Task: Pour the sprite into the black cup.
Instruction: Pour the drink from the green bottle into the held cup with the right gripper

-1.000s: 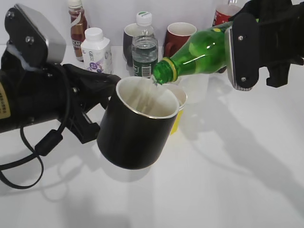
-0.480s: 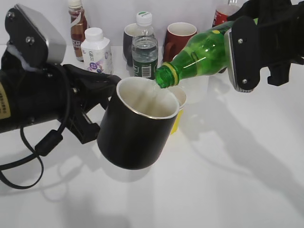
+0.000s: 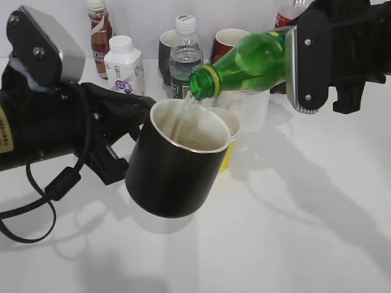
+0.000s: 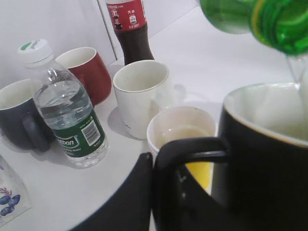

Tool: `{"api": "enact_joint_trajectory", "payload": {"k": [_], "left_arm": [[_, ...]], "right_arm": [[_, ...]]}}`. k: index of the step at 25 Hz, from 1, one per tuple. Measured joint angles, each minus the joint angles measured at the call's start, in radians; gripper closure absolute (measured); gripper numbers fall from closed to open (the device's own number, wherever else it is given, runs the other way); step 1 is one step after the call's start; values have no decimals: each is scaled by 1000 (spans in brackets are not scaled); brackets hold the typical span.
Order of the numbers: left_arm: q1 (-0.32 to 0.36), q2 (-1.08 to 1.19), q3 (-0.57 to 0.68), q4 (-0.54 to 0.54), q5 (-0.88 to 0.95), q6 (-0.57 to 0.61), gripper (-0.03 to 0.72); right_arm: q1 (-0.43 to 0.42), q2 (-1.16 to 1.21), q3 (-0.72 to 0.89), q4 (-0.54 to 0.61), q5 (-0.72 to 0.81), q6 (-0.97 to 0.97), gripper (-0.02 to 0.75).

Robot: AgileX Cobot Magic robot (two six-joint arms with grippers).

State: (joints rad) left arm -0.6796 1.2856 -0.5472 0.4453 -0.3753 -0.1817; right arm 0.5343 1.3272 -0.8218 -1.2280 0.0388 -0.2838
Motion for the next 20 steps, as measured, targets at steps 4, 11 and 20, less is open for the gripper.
{"api": "enact_joint_trajectory", "payload": {"k": [4,11,20], "left_arm": [[0,0,0,-3,-3,0,638],[37,-10,0,-45,-46,0,638],[148,-10,21,-152,-155,126,638]], "right_arm": [[0,0,0,84,-2,0,351],[0,0,13,327,-60,40,351],[0,0,50,798,-233,424,351]]}}
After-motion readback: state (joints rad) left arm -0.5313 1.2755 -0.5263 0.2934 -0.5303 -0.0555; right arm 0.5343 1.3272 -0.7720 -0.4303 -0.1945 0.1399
